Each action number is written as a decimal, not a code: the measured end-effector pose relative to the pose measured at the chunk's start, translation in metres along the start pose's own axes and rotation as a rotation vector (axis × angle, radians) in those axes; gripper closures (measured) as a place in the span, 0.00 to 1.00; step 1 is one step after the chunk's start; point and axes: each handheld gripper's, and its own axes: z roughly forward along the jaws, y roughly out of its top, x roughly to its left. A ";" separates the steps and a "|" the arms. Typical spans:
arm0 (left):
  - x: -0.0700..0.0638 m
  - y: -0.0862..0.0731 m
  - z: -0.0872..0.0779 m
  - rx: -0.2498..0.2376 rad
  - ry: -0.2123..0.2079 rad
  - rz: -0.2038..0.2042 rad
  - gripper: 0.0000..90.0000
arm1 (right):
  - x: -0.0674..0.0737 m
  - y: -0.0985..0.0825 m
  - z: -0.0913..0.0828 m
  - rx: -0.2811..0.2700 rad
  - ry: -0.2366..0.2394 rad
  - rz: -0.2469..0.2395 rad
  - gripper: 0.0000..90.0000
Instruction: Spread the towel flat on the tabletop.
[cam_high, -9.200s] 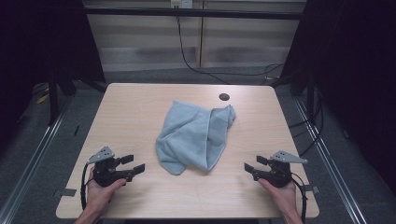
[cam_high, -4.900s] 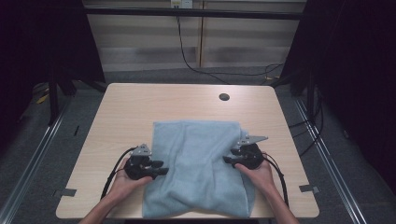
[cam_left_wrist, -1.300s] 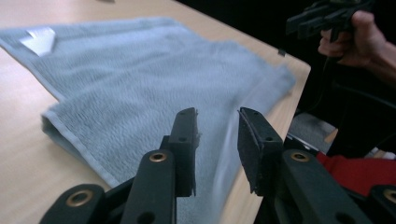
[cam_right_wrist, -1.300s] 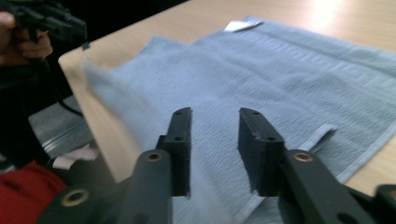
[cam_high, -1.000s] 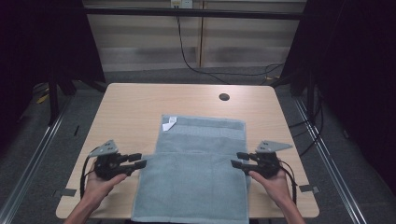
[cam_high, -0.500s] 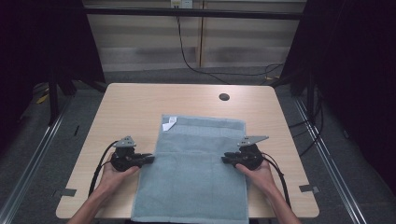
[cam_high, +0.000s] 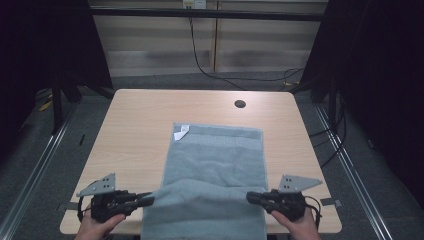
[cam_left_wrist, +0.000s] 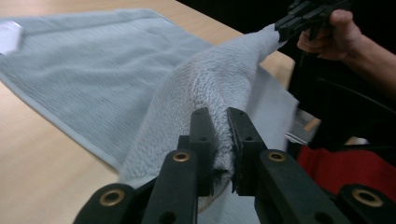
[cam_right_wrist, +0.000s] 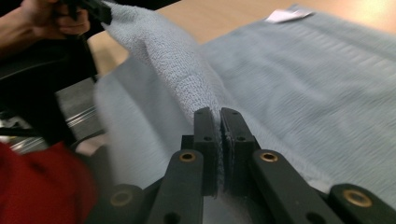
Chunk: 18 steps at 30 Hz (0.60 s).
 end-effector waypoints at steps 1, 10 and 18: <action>-0.001 -0.003 -0.001 0.016 -0.011 0.005 0.83 | 0.006 -0.004 -0.003 0.009 0.007 -0.006 0.93; 0.040 0.019 0.022 0.014 0.099 -0.032 0.59 | -0.022 0.005 0.002 -0.019 -0.011 0.026 0.75; 0.092 0.044 0.091 0.177 0.190 -0.011 0.68 | -0.082 0.022 0.065 0.119 -0.099 0.023 0.75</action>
